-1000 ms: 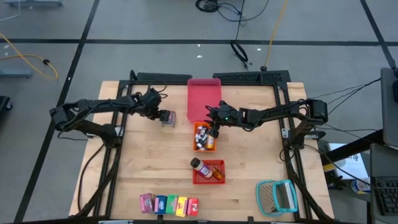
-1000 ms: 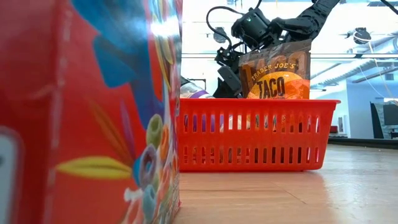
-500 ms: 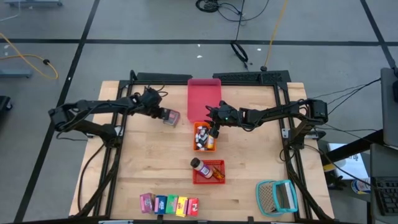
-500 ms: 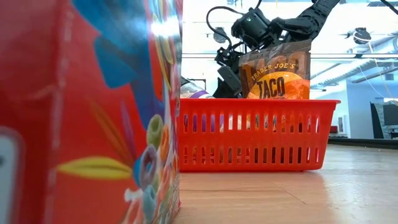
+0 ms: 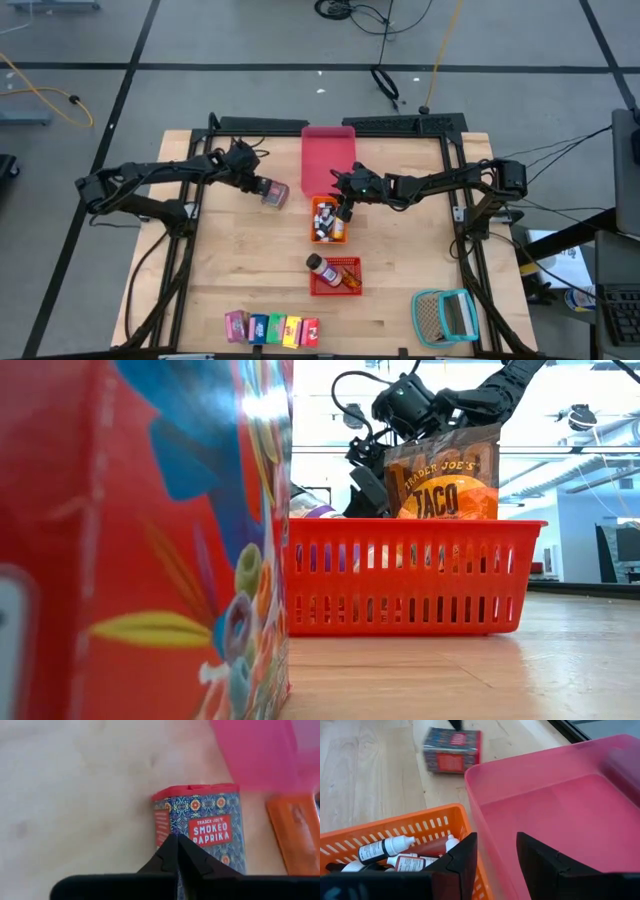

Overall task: Pick & Place Kitchen Items
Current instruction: Put the red seasoning can into the red basket

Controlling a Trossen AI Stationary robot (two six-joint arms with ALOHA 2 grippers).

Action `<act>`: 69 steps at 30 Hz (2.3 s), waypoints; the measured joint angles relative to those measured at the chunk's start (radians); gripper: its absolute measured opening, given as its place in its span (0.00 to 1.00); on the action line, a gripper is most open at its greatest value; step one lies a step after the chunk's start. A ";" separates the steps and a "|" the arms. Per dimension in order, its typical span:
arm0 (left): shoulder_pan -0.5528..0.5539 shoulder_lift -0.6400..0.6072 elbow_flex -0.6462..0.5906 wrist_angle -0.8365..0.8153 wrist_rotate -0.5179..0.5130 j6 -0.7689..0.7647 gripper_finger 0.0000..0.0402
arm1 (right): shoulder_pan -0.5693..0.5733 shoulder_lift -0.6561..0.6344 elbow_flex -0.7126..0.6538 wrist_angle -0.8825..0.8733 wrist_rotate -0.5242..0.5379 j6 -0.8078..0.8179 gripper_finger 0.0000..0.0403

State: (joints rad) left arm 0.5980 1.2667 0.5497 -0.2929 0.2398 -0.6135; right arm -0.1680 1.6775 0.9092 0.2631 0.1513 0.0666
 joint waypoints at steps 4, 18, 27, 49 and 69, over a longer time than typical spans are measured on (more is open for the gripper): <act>0.003 -0.098 -0.002 -0.019 0.057 -0.003 0.00 | 0.000 0.000 0.000 -0.008 0.000 0.000 0.33; -0.062 -0.297 0.002 -0.076 0.109 -0.105 0.21 | 0.001 0.000 0.000 0.000 0.000 0.000 0.33; -0.132 -0.297 0.004 -0.018 0.130 -0.142 0.46 | 0.001 0.000 0.000 0.001 0.000 0.000 0.33; -0.142 -0.298 0.005 0.058 0.183 -0.223 0.86 | 0.001 0.000 0.000 0.001 0.000 0.000 0.33; -0.264 -0.178 0.291 -0.471 -0.157 -0.219 0.87 | 0.000 0.000 0.000 0.001 0.000 0.000 0.33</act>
State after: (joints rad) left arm 0.3337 1.0886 0.8410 -0.7644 0.0827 -0.8330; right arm -0.1677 1.6775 0.9092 0.2646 0.1516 0.0666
